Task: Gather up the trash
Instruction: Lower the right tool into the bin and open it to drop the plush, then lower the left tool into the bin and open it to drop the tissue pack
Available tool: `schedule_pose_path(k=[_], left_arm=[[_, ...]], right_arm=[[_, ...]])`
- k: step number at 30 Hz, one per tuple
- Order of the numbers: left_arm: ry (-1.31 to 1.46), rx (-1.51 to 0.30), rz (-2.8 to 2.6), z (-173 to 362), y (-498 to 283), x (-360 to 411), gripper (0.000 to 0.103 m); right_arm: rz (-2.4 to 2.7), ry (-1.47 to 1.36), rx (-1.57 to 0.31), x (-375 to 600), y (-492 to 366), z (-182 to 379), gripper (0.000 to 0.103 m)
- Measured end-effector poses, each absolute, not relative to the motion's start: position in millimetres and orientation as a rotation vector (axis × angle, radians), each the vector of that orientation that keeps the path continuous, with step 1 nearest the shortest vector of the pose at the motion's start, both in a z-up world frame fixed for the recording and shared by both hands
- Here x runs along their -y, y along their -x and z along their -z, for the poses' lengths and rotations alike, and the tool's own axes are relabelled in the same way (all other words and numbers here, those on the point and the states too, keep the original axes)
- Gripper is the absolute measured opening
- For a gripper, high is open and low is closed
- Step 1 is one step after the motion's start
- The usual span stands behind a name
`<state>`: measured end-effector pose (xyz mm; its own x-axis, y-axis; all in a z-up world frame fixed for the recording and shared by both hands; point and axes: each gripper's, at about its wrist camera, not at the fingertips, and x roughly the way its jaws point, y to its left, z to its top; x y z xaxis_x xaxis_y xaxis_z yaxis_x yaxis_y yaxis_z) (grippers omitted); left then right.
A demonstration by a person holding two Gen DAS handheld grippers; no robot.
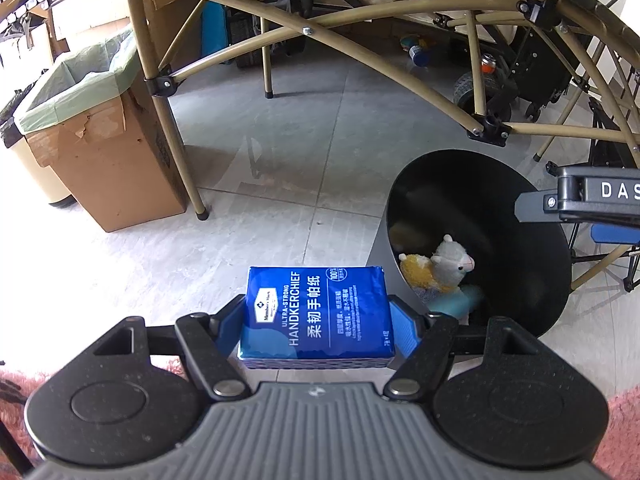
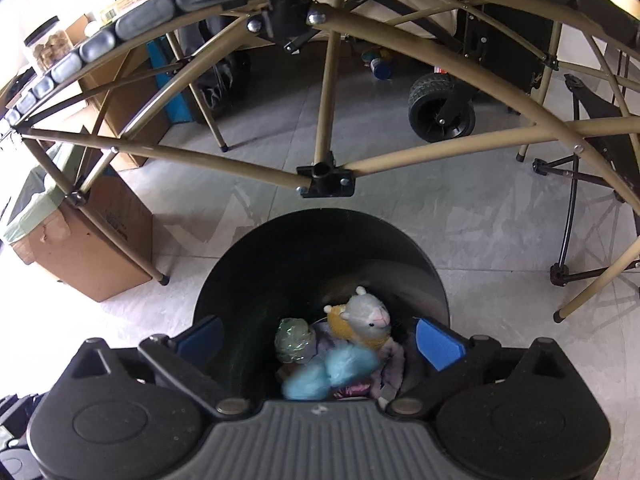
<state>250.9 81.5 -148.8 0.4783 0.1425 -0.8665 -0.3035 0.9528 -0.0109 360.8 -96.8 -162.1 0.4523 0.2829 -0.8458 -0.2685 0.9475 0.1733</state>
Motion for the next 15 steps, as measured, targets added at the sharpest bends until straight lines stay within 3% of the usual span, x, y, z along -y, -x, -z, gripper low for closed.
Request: schedule_pose_path(k=[15], left_arm=[[0.097,-1.048,-0.165,145.2,-287.1,-29.6,0.074]], right_arm=[[-0.235,-0.068,-1.024,155.9,-359.7,152.5,0.103]])
